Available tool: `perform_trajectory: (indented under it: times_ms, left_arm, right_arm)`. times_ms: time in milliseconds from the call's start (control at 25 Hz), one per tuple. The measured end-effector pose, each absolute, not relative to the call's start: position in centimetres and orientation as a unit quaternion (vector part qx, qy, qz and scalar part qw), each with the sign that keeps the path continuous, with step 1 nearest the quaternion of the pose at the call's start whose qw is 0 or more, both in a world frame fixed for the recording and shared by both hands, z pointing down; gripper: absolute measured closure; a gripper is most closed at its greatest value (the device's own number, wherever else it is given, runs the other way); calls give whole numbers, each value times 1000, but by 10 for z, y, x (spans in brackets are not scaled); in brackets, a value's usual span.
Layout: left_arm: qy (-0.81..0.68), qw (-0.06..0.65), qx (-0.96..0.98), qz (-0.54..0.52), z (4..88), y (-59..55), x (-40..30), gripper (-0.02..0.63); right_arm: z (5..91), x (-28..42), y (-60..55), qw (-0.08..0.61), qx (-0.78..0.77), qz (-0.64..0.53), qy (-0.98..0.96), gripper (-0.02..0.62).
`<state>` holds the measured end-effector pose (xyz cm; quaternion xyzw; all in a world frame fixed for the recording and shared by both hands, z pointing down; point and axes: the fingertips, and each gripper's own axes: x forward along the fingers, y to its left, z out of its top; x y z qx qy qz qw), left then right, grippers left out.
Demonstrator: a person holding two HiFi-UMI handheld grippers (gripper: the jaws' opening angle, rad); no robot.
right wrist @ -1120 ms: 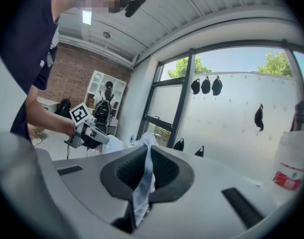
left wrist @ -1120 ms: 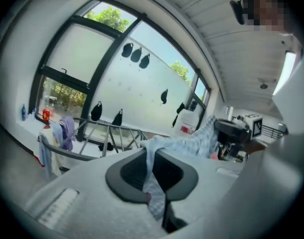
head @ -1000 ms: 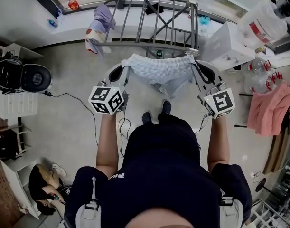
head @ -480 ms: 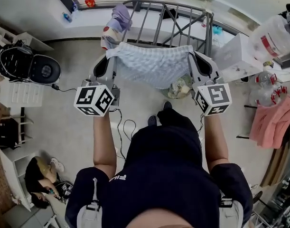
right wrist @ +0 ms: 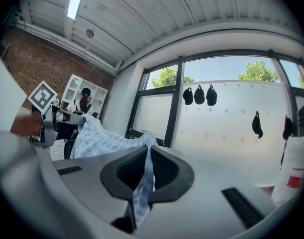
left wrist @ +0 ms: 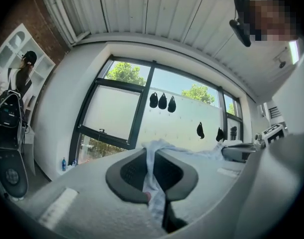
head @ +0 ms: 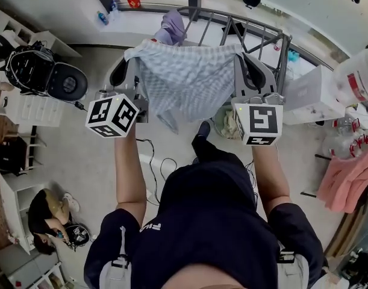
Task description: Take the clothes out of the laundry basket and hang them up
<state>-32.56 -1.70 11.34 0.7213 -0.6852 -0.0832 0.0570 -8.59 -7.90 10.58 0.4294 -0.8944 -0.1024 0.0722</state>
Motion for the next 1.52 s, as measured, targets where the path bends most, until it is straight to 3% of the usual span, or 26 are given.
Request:
perform_trajectory:
  times_ms: [440, 800, 1520]
  left_arm:
    - [-682, 60, 727, -53, 103, -142, -356, 578]
    - [-659, 61, 749, -32, 86, -267, -344, 578]
    - [-571, 166, 803, 47, 186, -514, -361, 578]
  right_arm:
    - [106, -113, -198, 75, 430, -61, -897, 578]
    - [82, -96, -324, 69, 466, -75, -879, 578]
    - [172, -108, -532, 181, 534, -4, -826, 578]
